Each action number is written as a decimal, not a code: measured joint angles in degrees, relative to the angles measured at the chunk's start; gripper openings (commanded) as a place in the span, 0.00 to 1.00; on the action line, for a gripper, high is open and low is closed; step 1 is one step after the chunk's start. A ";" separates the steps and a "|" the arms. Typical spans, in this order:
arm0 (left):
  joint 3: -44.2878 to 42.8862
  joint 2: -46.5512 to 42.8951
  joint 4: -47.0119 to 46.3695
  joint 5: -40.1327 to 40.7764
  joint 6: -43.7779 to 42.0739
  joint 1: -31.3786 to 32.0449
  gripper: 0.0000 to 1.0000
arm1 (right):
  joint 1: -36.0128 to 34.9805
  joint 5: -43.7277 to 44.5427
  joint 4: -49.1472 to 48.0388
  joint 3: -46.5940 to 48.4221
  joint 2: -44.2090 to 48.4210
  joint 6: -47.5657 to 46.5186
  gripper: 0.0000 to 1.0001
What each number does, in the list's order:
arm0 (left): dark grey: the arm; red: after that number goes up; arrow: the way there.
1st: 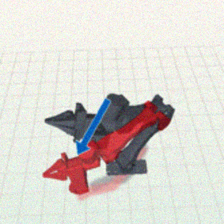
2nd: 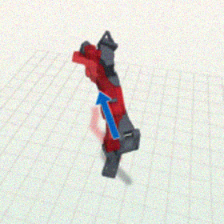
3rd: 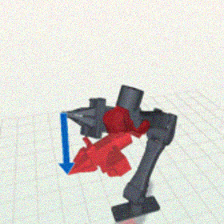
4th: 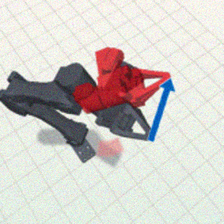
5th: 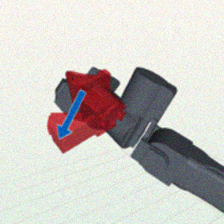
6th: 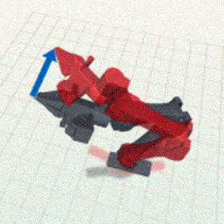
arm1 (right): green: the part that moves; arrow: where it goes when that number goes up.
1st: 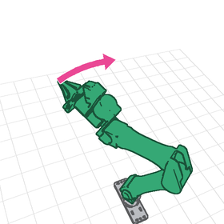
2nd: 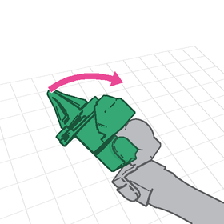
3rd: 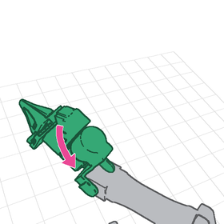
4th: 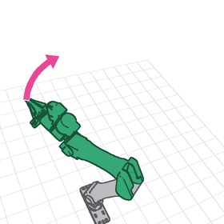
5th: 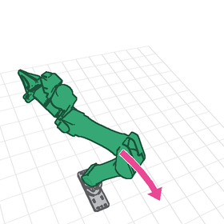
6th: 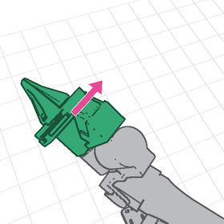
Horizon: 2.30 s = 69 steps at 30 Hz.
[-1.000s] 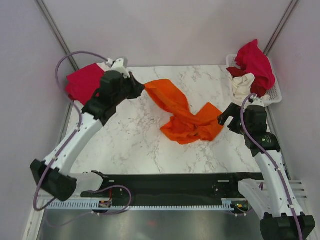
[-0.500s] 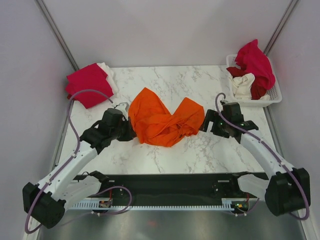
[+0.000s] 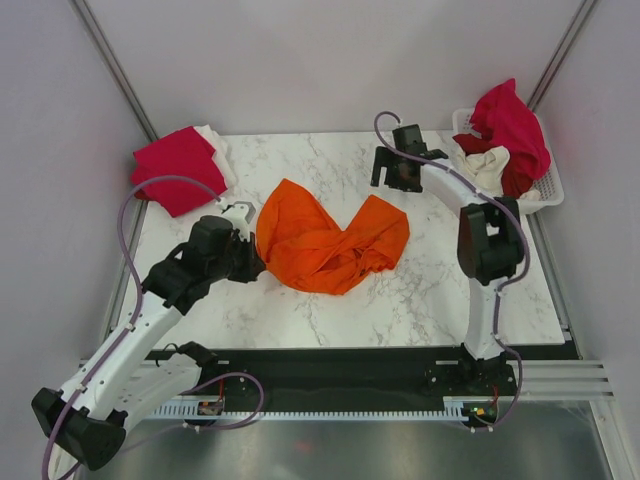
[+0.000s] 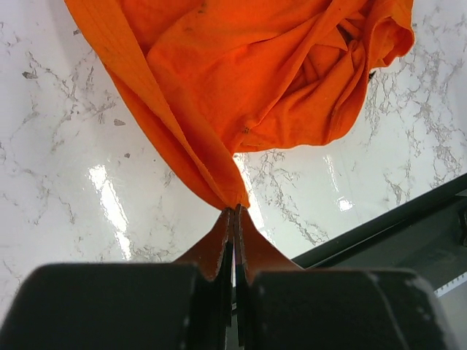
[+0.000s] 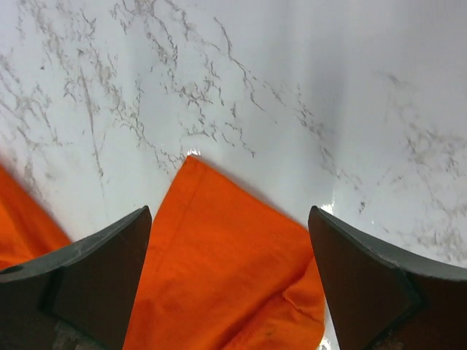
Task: Fold and stack the t-shirts
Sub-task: Flatten the tshirt out
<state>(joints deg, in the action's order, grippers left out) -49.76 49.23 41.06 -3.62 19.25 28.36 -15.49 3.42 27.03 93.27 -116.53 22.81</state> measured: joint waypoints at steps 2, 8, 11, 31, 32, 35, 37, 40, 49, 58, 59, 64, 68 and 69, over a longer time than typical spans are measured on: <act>-0.02 0.02 0.07 0.02 -0.74 0.00 0.02 | -0.90 1.62 2.19 7.65 -5.92 -1.11 0.97; 0.00 -0.13 0.04 0.11 -1.44 0.00 0.02 | -4.39 5.22 7.10 19.61 -15.63 -3.67 0.94; 0.00 -0.42 0.00 0.11 -1.55 0.00 0.02 | -5.84 7.08 9.01 19.65 -16.52 -4.42 0.88; 0.44 -0.66 -0.07 0.57 -1.62 0.00 0.02 | -7.82 10.19 8.68 17.77 -18.32 -5.79 0.00; 0.35 -0.66 0.00 0.55 -1.62 0.00 0.02 | -7.80 10.19 8.72 17.77 -18.21 -5.92 0.00; -1.88 -0.57 1.42 0.68 -1.62 -0.02 0.02 | -7.65 10.21 10.64 17.77 -17.14 -6.14 0.00; -6.47 -0.37 2.78 1.27 -1.68 -0.02 0.02 | -7.50 10.19 13.18 18.03 -14.71 -6.10 0.00; -16.09 0.13 3.34 2.49 -2.29 -0.02 0.02 | -7.39 9.99 15.91 19.78 -8.02 -5.92 0.00; -49.53 1.95 5.22 6.78 -5.53 -0.07 0.02 | -7.30 8.44 17.09 28.24 31.12 -4.79 0.00; -63.95 -5.27 5.86 6.86 -10.01 -0.07 0.02 | -7.28 9.79 15.98 29.62 62.38 -4.79 0.00; -64.72 -6.01 5.88 6.29 -10.43 -0.07 0.02 | -7.28 9.88 15.87 29.64 64.48 -4.81 0.00; -67.93 -8.00 5.92 4.76 -12.17 -0.07 0.02 | -7.28 10.01 16.65 33.62 66.75 -5.03 0.00; -66.88 -7.67 6.05 5.33 -13.18 -0.07 0.02 | -7.28 10.88 17.84 38.49 61.37 -6.08 0.00; -66.16 -7.30 6.05 5.88 -13.27 -0.04 0.02 | -7.28 11.56 17.86 39.63 58.86 -6.60 0.00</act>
<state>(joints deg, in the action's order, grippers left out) -115.92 41.93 47.11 2.26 5.98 28.32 -22.76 14.98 44.88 132.90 -57.67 16.21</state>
